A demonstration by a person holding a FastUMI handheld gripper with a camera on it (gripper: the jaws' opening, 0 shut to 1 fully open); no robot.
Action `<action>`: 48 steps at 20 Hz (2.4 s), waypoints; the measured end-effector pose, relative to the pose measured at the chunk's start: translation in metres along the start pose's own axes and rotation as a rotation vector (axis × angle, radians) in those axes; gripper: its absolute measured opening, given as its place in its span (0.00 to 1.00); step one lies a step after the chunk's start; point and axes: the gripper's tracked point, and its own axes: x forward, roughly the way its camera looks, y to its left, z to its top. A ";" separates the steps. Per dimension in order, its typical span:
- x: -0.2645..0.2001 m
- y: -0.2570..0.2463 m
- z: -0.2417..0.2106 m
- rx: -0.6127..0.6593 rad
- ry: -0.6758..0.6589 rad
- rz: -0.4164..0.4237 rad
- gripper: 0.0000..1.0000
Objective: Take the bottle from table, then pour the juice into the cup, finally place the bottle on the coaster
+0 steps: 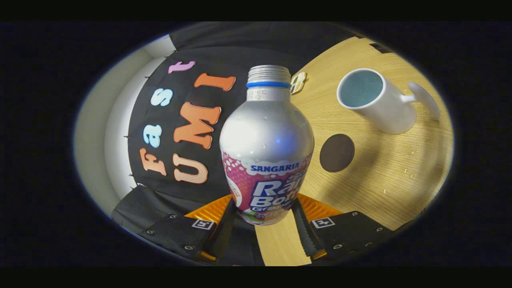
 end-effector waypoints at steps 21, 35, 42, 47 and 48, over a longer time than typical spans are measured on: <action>0.005 0.017 0.038 0.366 -0.007 -0.039 0.73; -0.003 0.030 0.044 0.542 0.012 -0.082 0.73; -0.009 0.034 0.051 0.591 -0.001 -0.068 0.73; -0.011 0.032 0.053 0.611 -0.007 -0.080 0.73; -0.011 0.032 0.055 0.614 -0.008 -0.082 0.73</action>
